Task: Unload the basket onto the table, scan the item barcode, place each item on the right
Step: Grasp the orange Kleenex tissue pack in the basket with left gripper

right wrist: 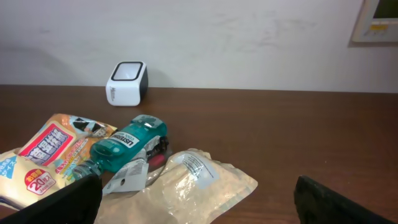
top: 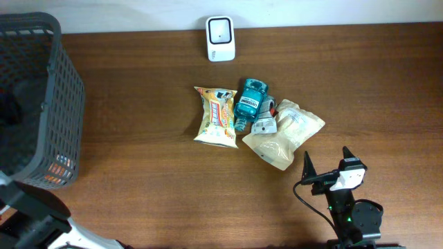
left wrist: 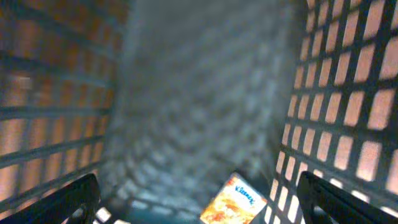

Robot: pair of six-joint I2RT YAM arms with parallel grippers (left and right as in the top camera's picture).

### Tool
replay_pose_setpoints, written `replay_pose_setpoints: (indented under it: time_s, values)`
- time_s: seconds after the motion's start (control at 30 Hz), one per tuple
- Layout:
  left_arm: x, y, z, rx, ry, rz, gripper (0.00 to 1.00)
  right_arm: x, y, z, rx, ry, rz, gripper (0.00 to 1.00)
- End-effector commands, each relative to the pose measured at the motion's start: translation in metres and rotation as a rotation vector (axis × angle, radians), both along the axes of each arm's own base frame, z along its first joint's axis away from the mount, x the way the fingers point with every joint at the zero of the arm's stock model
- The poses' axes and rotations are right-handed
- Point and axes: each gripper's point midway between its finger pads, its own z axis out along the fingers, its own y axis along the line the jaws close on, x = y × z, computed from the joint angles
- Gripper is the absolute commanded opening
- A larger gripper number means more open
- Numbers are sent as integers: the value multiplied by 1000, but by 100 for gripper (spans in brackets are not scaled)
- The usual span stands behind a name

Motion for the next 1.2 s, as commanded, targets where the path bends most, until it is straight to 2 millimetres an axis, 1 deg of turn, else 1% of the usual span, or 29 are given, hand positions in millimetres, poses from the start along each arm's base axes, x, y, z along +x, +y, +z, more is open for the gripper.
replay_pose_setpoints:
  time_s: [0.0,0.17,0.27,0.3,0.37,0.43,0.47,0.53,0.57,0.6,0.8,0.83,0.87,0.9,0.93,1.0,1.1,1.13,1.17]
  values:
    - [-12,-22,-62,-102,117,-187,100,0,-3,-3,3,3,-17,98]
    - [-32,-41,-97,-134,199,-364,100,0,-3,-3,3,3,-17,98]
    - [-41,-47,-116,-143,230,-431,98,0,-3,-3,3,3,-17,98]
    - [-44,-46,-125,-133,246,-439,96,0,-3,-3,3,3,-17,98]
    - [-52,-36,-140,-88,295,-423,97,0,-3,-3,3,3,-17,98]
    - [-59,-29,-150,-56,330,-410,100,0,-3,-3,3,3,-17,98]
    - [-63,-27,-156,-44,351,-404,100,0,-3,-3,3,3,-17,99]
    - [-69,-27,-163,-46,381,-406,99,0,-3,-3,3,3,-17,98]
    - [-74,-28,-168,-46,402,-437,100,0,-3,-3,3,3,-17,98]
    - [-78,-29,-170,-47,413,-462,97,0,-3,-3,3,3,-17,98]
    - [-90,-27,-173,-77,423,-448,92,0,-3,-3,3,3,-17,98]
    - [-91,-27,-173,-82,425,-445,88,0,-3,-3,3,3,-17,98]
    - [-93,-27,-173,-85,426,-442,79,0,-3,-3,3,3,-17,98]
    - [-93,-26,-173,-85,427,-440,56,0,-3,-3,3,3,-17,98]
    - [-94,-26,-173,-85,427,-438,45,0,-3,-3,3,3,-17,98]
    - [-94,-26,-173,-85,427,-438,38,0,-3,-3,3,3,-17,98]
    - [-94,-26,-173,-85,427,-436,23,0,-3,-3,3,3,-17,98]
    - [-94,-26,-173,-88,426,-423,20,0,-3,-3,3,3,-17,98]
    - [-94,-26,-173,-89,426,-419,18,0,-3,-3,3,3,-17,98]
